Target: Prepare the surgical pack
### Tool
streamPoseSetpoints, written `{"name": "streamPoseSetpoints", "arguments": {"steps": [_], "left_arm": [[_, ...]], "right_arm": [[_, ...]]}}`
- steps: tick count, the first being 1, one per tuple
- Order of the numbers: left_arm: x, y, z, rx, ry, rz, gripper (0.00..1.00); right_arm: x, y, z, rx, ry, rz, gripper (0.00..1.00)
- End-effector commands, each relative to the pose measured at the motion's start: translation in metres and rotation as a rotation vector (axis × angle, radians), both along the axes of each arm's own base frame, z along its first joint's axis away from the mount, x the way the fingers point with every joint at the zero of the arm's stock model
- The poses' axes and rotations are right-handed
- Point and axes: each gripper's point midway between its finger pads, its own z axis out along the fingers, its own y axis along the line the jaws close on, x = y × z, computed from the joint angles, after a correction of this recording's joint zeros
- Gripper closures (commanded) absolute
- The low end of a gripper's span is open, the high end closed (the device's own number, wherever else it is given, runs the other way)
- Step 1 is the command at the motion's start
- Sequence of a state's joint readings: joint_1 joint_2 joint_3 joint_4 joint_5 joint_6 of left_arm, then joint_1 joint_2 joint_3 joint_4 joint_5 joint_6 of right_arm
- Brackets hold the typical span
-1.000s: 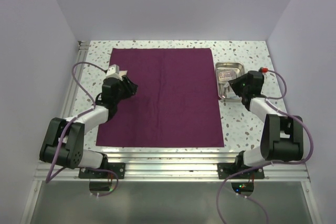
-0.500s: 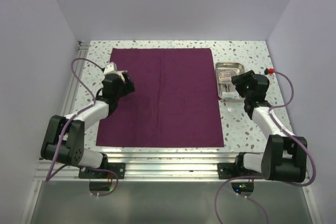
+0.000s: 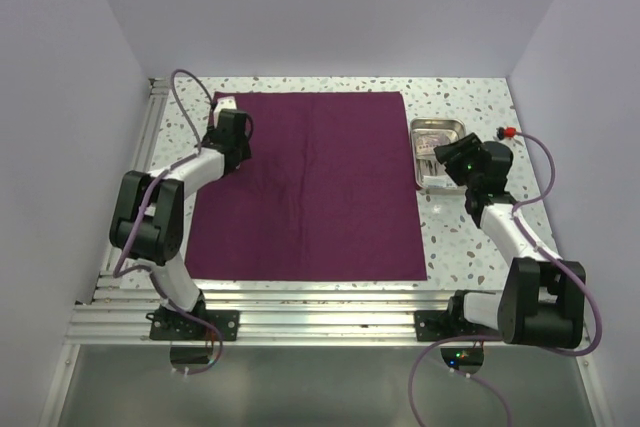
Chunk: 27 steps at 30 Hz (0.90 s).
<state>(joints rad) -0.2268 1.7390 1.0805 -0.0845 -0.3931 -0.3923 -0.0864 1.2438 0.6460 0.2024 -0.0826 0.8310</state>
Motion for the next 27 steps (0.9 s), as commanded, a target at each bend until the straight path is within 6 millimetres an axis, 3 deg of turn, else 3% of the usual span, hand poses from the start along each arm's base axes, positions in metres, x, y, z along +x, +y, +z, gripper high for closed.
{"name": "streamPoseSetpoints", "arguments": {"steps": [1, 7, 11, 12, 14, 16, 17, 18, 21, 22, 24, 25, 27], "left_arm": [[0.005, 0.009, 0.001, 0.1, 0.047, 0.004, 0.49], [0.016, 0.006, -0.012, 0.106, 0.067, -0.002, 0.5], [0.021, 0.003, -0.035, 0.11, 0.125, -0.015, 0.6], [0.021, 0.002, -0.04, 0.11, 0.139, -0.014, 0.65], [0.02, 0.001, -0.04, 0.107, 0.155, -0.007, 0.97], [0.014, -0.004, -0.036, 0.123, 0.135, -0.015, 1.0], [0.014, -0.009, -0.017, 0.125, 0.087, -0.035, 1.0], [0.012, -0.016, -0.011, 0.124, 0.058, -0.055, 1.0], [0.004, -0.058, 0.021, 0.073, -0.024, -0.179, 1.0], [0.002, -0.076, 0.039, 0.018, -0.064, -0.25, 1.0], [-0.004, -0.101, 0.053, -0.053, -0.113, -0.348, 1.0], [-0.012, -0.123, 0.071, -0.127, -0.151, -0.44, 1.0], [-0.02, -0.144, 0.084, -0.208, -0.208, -0.508, 1.0]], "right_arm": [[0.007, 0.004, 0.013, -0.017, -0.043, 0.041, 0.45], [0.005, 0.006, 0.013, -0.011, -0.049, 0.053, 0.45], [0.005, 0.008, 0.015, -0.01, -0.049, 0.066, 0.45], [0.005, 0.008, 0.015, -0.01, -0.05, 0.068, 0.45], [0.005, 0.011, 0.016, -0.012, -0.052, 0.089, 0.45], [0.006, 0.014, 0.017, -0.011, -0.054, 0.11, 0.45], [0.006, 0.02, 0.015, -0.001, -0.048, 0.142, 0.45], [0.009, 0.024, 0.018, -0.003, -0.057, 0.169, 0.46], [0.016, 0.045, 0.021, 0.004, -0.057, 0.279, 0.45], [0.016, 0.06, 0.019, 0.004, -0.043, 0.329, 0.45], [0.023, 0.076, 0.022, -0.012, -0.044, 0.403, 0.39], [0.019, 0.103, 0.023, -0.012, -0.045, 0.479, 0.36], [0.02, 0.127, 0.023, 0.018, -0.046, 0.568, 0.29]]}}
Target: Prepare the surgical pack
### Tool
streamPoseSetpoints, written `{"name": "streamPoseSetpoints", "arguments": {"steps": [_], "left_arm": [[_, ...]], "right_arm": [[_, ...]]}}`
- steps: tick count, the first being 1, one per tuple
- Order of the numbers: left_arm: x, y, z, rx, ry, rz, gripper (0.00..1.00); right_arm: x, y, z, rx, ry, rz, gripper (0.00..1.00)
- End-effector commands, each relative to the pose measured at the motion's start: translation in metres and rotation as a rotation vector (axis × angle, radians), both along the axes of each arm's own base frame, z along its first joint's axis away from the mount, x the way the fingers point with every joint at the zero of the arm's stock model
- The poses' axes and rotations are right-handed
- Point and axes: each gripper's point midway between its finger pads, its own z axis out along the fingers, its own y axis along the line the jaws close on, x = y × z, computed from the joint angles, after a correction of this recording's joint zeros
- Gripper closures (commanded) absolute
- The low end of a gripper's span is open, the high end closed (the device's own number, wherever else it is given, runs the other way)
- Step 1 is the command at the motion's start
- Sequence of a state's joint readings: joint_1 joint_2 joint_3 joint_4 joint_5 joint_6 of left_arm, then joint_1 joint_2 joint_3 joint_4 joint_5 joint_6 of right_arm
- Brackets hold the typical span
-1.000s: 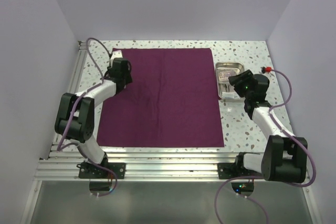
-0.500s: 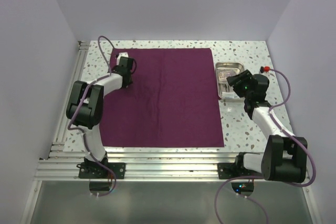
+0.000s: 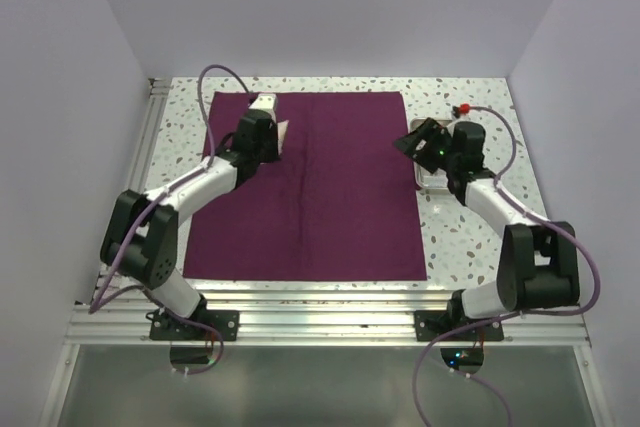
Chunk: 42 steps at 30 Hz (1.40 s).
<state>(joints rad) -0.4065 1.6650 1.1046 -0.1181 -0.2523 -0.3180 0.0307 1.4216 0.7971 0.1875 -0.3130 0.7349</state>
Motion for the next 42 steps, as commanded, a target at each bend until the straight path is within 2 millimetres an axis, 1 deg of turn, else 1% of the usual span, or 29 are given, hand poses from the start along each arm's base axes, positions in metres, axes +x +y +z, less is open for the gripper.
{"name": "streamPoseSetpoints", "arguments": {"steps": [1, 2, 3, 5, 6, 7, 9, 10, 12, 13, 16, 19, 20, 21, 22, 23, 24, 27, 30, 31, 33, 34, 35, 37, 38, 39, 40, 41, 42], "left_arm": [[-0.007, -0.053, 0.063, -0.228, -0.172, -0.222, 1.0], [-0.011, -0.06, 0.064, -0.258, -0.168, -0.246, 1.0], [-0.017, -0.07, 0.066, -0.293, -0.171, -0.29, 1.0], [-0.022, -0.079, 0.063, -0.335, -0.165, -0.328, 1.0], [-0.025, -0.083, 0.059, -0.351, -0.162, -0.346, 1.0], [-0.027, -0.088, 0.052, -0.363, -0.143, -0.368, 1.0], [-0.032, -0.096, 0.045, -0.388, -0.129, -0.393, 1.0], [-0.033, -0.099, 0.042, -0.394, -0.124, -0.401, 1.0], [-0.037, -0.108, 0.039, -0.406, -0.125, -0.422, 1.0], [-0.038, -0.11, 0.038, -0.406, -0.123, -0.425, 1.0], [-0.042, -0.119, 0.041, -0.413, -0.13, -0.447, 1.0], [-0.045, -0.126, 0.042, -0.415, -0.13, -0.461, 1.0], [-0.046, -0.127, 0.043, -0.417, -0.133, -0.46, 1.0], [-0.047, -0.13, 0.042, -0.417, -0.132, -0.462, 1.0], [-0.048, -0.132, 0.043, -0.419, -0.136, -0.464, 1.0], [-0.049, -0.134, 0.043, -0.421, -0.139, -0.466, 1.0], [-0.05, -0.136, 0.043, -0.417, -0.142, -0.466, 1.0], [-0.053, -0.141, 0.044, -0.418, -0.145, -0.478, 1.0], [-0.055, -0.145, 0.047, -0.421, -0.151, -0.485, 1.0], [-0.055, -0.145, 0.048, -0.423, -0.153, -0.485, 1.0], [-0.057, -0.148, 0.051, -0.422, -0.16, -0.489, 1.0], [-0.057, -0.148, 0.051, -0.421, -0.16, -0.491, 1.0], [-0.058, -0.149, 0.052, -0.42, -0.163, -0.494, 1.0], [-0.061, -0.15, 0.055, -0.422, -0.168, -0.501, 0.99], [-0.062, -0.15, 0.054, -0.422, -0.167, -0.503, 0.97], [-0.063, -0.15, 0.053, -0.424, -0.168, -0.511, 0.94], [-0.065, -0.15, 0.055, -0.428, -0.176, -0.515, 0.92], [-0.066, -0.15, 0.054, -0.428, -0.178, -0.518, 0.85], [-0.067, -0.149, 0.055, -0.428, -0.181, -0.518, 0.82]], "right_arm": [[0.001, 0.061, 0.029, 0.043, -0.087, 0.246, 0.28], [0.002, 0.07, 0.032, 0.079, -0.083, 0.262, 0.28], [0.003, 0.076, 0.027, 0.097, -0.065, 0.274, 0.27], [0.003, 0.091, 0.027, 0.119, -0.052, 0.299, 0.26], [0.006, 0.097, 0.032, 0.132, -0.051, 0.297, 0.25], [0.005, 0.107, 0.029, 0.13, -0.045, 0.305, 0.24], [0.006, 0.118, 0.035, 0.134, -0.051, 0.307, 0.22], [0.003, 0.129, 0.037, 0.134, -0.053, 0.323, 0.2], [0.006, 0.139, 0.041, 0.131, -0.062, 0.317, 0.18], [0.003, 0.149, 0.041, 0.131, -0.062, 0.332, 0.17], [0.004, 0.165, 0.041, 0.127, -0.053, 0.338, 0.15], [0.006, 0.176, 0.034, 0.1, -0.023, 0.325, 0.14], [0.009, 0.18, 0.038, 0.108, -0.022, 0.318, 0.14], [0.007, 0.185, 0.025, 0.094, 0.021, 0.307, 0.15], [0.008, 0.187, 0.021, 0.087, 0.041, 0.297, 0.15], [0.01, 0.19, 0.023, 0.082, 0.049, 0.292, 0.15], [0.01, 0.192, 0.015, 0.069, 0.068, 0.281, 0.15], [0.004, 0.205, 0.01, 0.058, 0.08, 0.285, 0.15], [0.002, 0.208, 0.002, 0.036, 0.106, 0.277, 0.16], [0.002, 0.209, -0.003, 0.032, 0.116, 0.273, 0.17], [0.003, 0.21, -0.006, 0.043, 0.125, 0.264, 0.26], [0.001, 0.211, -0.008, 0.046, 0.128, 0.268, 0.31], [0.001, 0.211, -0.012, 0.049, 0.139, 0.263, 0.41], [0.002, 0.211, -0.011, 0.057, 0.129, 0.263, 0.5], [0.002, 0.21, -0.012, 0.054, 0.131, 0.257, 0.52], [0.003, 0.21, -0.01, 0.053, 0.125, 0.254, 0.58], [0.003, 0.209, -0.011, 0.052, 0.128, 0.25, 0.6], [0.003, 0.209, -0.009, 0.049, 0.121, 0.248, 0.61], [0.004, 0.207, -0.01, 0.043, 0.122, 0.237, 0.64]]}}
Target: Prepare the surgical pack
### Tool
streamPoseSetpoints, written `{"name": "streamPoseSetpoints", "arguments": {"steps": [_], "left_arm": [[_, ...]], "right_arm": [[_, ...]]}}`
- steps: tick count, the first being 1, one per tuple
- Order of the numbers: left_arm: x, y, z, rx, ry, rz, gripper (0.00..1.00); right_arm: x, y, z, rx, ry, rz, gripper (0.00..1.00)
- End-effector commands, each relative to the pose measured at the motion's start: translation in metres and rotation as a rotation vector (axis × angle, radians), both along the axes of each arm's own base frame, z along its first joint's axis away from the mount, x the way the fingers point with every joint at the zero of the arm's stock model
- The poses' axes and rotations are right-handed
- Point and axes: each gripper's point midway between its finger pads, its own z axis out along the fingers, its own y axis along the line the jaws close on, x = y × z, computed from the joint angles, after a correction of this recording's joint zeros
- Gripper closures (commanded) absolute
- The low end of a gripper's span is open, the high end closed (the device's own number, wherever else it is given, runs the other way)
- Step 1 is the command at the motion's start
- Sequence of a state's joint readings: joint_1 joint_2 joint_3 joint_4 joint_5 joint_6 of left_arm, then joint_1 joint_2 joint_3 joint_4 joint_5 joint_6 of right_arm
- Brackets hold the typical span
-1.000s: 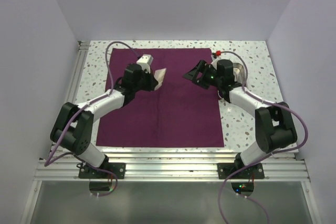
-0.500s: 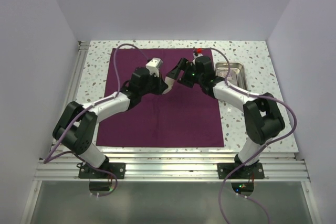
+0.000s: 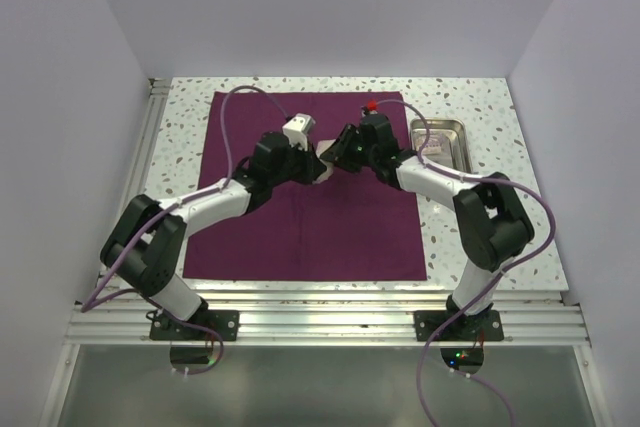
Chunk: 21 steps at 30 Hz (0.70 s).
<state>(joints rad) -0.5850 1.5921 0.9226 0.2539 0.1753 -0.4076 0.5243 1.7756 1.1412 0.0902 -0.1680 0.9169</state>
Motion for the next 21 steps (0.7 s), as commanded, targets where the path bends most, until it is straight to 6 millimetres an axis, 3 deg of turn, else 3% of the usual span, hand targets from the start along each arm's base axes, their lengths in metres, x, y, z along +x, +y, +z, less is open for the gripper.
{"name": "streamPoseSetpoints", "arguments": {"steps": [1, 2, 6, 8, 10, 11, 13, 14, 15, 16, 17, 21], "left_arm": [[-0.001, -0.004, 0.03, -0.062, -0.089, -0.009, 0.78], [-0.003, -0.001, 0.028, -0.062, -0.089, -0.004, 0.71], [-0.01, 0.012, 0.046, -0.077, -0.142, 0.032, 0.61], [-0.013, 0.019, 0.044, -0.055, -0.137, 0.049, 0.55], [-0.013, 0.026, 0.048, -0.03, -0.154, 0.071, 0.53], [-0.015, 0.029, 0.045, -0.01, -0.143, 0.075, 0.53], [-0.014, 0.037, 0.046, 0.017, -0.151, 0.1, 0.52], [-0.015, 0.041, 0.042, 0.033, -0.143, 0.113, 0.52], [-0.016, 0.044, 0.043, 0.036, -0.148, 0.118, 0.52], [-0.018, 0.046, 0.039, 0.046, -0.145, 0.121, 0.52], [-0.018, 0.047, 0.04, 0.048, -0.147, 0.127, 0.52], [-0.02, 0.049, 0.034, 0.053, -0.14, 0.13, 0.52]], "right_arm": [[0.011, -0.003, 0.017, 0.006, -0.048, -0.045, 0.67], [0.012, -0.005, 0.018, 0.002, -0.051, -0.047, 0.68], [0.018, -0.02, 0.022, -0.026, -0.066, -0.083, 0.69], [0.021, -0.03, 0.022, -0.032, -0.066, -0.102, 0.69], [0.03, -0.054, 0.028, -0.017, -0.069, -0.139, 0.69], [0.037, -0.077, 0.026, -0.014, -0.063, -0.184, 0.69], [0.042, -0.103, 0.036, -0.003, -0.079, -0.226, 0.69], [0.046, -0.131, 0.032, -0.01, -0.072, -0.283, 0.69], [0.046, -0.146, 0.042, -0.002, -0.093, -0.313, 0.69], [0.043, -0.162, 0.036, -0.013, -0.083, -0.349, 0.69], [0.047, -0.19, 0.036, -0.017, -0.086, -0.418, 0.69], [0.03, -0.258, 0.037, -0.028, -0.111, -0.638, 0.68]]}}
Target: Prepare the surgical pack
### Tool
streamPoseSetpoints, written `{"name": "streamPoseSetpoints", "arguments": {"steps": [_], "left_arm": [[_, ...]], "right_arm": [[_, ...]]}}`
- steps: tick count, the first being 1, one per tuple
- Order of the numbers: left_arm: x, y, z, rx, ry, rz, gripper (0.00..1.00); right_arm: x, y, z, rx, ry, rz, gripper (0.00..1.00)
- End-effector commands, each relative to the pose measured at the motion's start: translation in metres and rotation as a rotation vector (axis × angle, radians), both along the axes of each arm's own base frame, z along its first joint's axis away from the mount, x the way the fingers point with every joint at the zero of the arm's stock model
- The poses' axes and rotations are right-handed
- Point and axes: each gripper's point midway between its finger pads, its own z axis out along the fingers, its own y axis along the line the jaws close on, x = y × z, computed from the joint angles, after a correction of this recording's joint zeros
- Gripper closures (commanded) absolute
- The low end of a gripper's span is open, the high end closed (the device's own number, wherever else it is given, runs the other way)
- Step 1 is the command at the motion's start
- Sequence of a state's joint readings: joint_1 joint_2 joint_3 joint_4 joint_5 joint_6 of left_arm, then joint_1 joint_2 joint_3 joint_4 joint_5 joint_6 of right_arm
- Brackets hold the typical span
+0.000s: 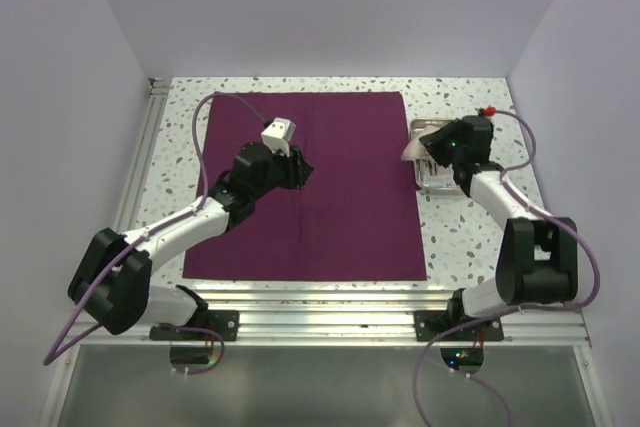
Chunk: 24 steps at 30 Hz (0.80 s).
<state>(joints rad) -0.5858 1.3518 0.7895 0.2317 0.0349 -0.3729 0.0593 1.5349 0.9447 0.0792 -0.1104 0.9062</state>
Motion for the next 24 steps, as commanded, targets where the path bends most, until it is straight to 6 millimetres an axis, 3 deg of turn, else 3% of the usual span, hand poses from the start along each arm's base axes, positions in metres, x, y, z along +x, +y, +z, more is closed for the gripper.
{"name": "streamPoseSetpoints", "arguments": {"steps": [1, 5, 15, 24], "left_arm": [[-0.002, 0.007, -0.002, 0.034, -0.019, 0.014, 0.52], [-0.001, 0.007, -0.002, 0.039, -0.024, 0.011, 0.52], [-0.001, 0.018, -0.002, 0.069, -0.039, 0.05, 0.51], [0.001, 0.023, -0.002, 0.086, -0.051, 0.074, 0.51]], "right_arm": [[-0.016, -0.044, 0.017, -0.019, -0.066, -0.171, 0.68], [-0.029, -0.087, 0.016, -0.08, -0.091, -0.373, 0.74], [-0.029, -0.11, 0.009, -0.085, -0.137, -0.522, 0.76], [-0.016, -0.108, -0.006, -0.019, -0.151, -0.554, 0.72]]}}
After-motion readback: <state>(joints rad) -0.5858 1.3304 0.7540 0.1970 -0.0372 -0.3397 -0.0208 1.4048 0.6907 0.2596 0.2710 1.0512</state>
